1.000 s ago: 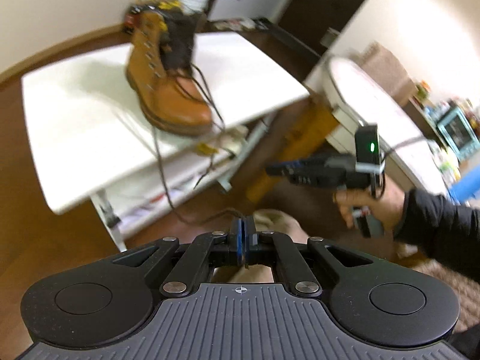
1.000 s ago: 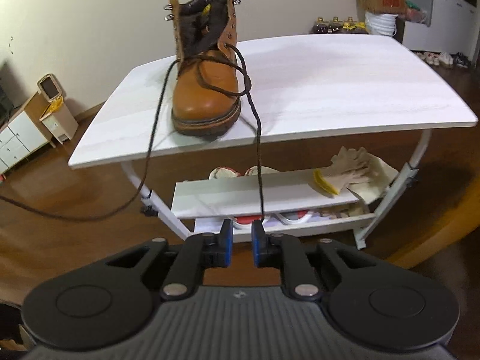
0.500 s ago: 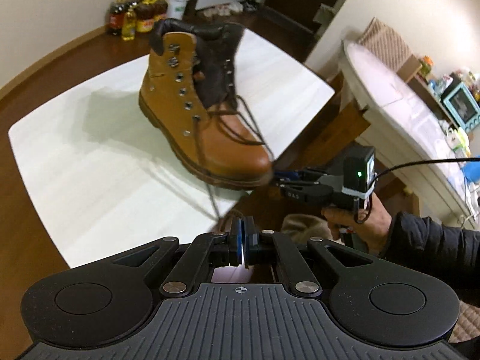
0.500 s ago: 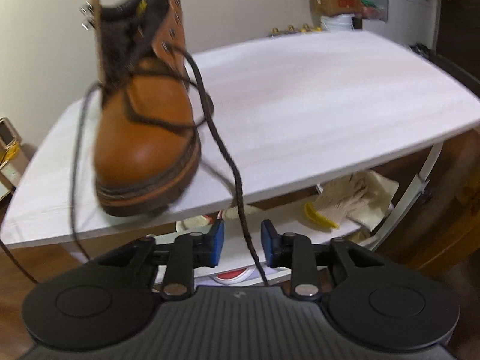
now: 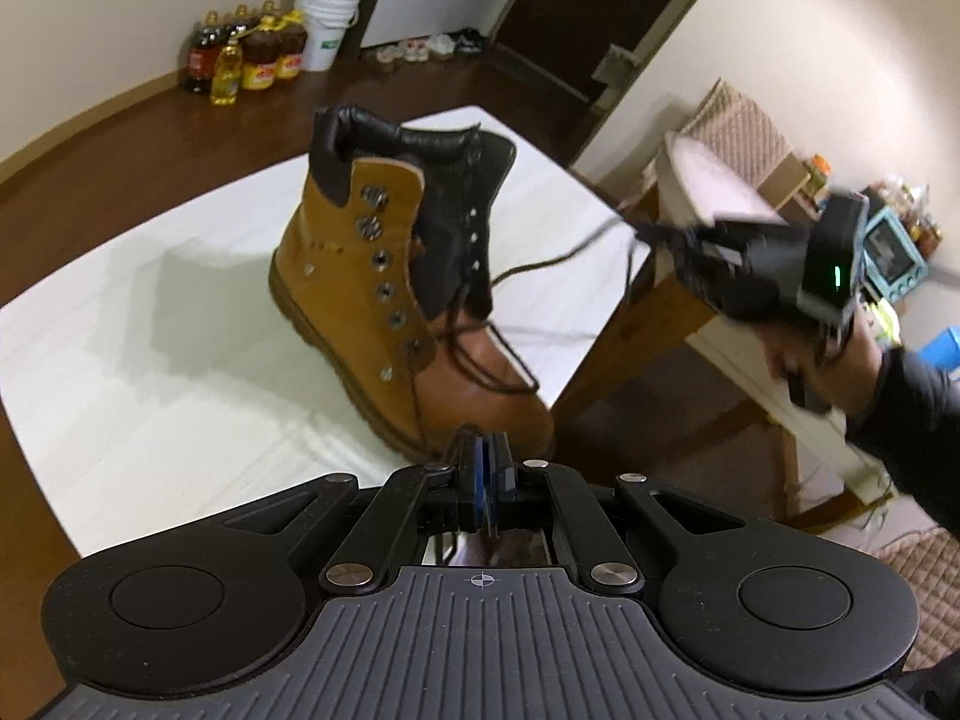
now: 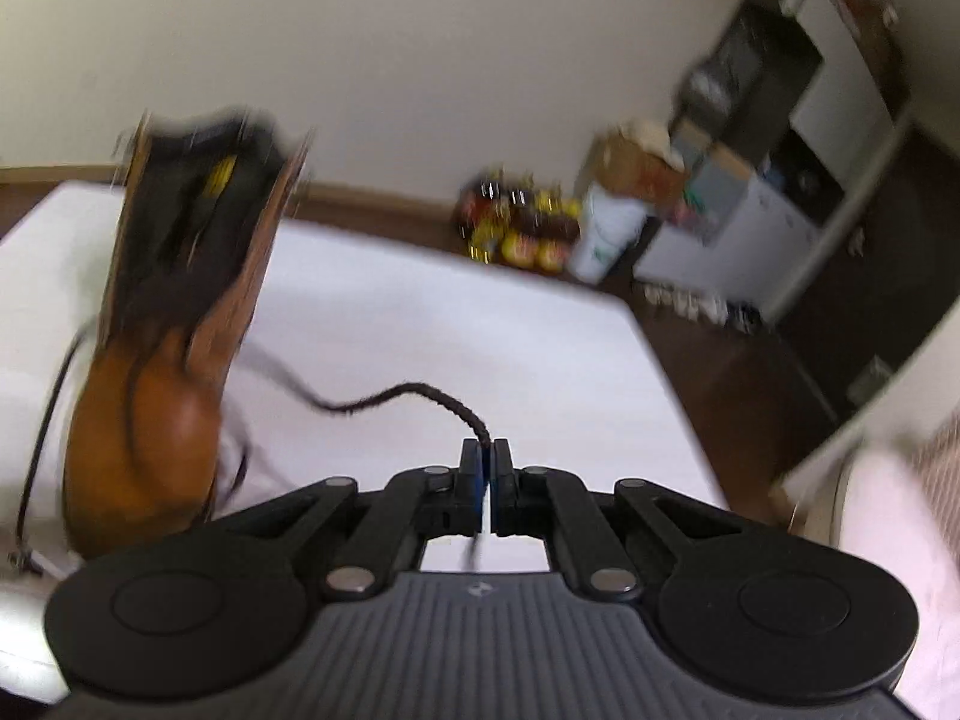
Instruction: Lace up shoes with both hands
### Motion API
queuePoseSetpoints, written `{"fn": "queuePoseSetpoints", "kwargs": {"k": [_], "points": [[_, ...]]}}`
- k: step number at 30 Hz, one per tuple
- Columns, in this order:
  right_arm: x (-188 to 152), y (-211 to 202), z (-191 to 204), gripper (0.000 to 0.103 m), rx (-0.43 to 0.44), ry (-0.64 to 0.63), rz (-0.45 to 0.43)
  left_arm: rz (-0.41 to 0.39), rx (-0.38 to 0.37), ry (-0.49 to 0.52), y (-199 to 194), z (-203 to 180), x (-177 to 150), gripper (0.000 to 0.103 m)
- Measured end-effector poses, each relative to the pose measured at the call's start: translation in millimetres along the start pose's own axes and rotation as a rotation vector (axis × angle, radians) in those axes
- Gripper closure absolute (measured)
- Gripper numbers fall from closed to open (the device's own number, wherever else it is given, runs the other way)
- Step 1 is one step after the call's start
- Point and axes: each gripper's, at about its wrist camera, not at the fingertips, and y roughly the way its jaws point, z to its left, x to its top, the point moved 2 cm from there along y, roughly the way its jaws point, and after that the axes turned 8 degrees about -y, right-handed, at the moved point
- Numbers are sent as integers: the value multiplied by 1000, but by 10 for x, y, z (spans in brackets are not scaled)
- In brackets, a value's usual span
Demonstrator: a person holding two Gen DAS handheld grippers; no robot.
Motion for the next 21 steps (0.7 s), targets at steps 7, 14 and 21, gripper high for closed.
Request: {"fn": "queuePoseSetpoints", "kwargs": {"k": [7,14,21], "points": [[342,809,231,98,169,-106,-34,-53,77,-61,10,-11,178,102],[-78,1011,343,86,345,-114,26,-47,129,-142,262,-46,373,102],[-446,1366,-341,86,368,-143,89,-12,117,-152,572,-213,543,102]]}}
